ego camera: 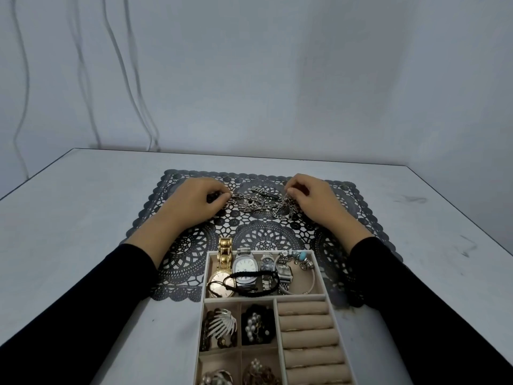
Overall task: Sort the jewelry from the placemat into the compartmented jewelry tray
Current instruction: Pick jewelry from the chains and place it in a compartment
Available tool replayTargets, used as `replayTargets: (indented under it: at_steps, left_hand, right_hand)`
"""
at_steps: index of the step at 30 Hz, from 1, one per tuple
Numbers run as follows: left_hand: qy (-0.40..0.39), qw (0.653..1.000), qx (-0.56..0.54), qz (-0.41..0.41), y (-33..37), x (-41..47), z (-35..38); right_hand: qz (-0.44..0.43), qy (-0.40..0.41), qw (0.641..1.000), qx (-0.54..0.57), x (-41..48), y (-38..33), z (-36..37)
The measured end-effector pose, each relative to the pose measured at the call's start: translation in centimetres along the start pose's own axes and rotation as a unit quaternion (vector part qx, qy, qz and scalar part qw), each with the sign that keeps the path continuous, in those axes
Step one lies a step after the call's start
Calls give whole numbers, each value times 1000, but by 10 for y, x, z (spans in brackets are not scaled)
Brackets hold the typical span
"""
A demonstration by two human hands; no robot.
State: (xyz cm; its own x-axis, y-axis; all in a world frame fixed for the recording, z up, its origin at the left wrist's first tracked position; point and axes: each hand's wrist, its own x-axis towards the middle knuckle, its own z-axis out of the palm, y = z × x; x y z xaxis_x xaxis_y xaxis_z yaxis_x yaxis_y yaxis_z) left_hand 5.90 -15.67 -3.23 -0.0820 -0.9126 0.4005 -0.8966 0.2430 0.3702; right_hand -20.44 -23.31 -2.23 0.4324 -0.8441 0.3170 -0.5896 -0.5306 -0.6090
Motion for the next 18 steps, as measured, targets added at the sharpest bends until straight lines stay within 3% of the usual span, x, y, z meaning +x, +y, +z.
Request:
replayTargets:
  at_steps: [10, 18]
  left_hand:
    - [28, 999, -11, -25, -9, -3, -8]
    - [-4, 999, -23, 25, 0, 1, 0]
  right_hand:
    - [46, 32, 996, 67, 1, 9, -5]
    - [10, 15, 1000, 23, 6, -7, 5]
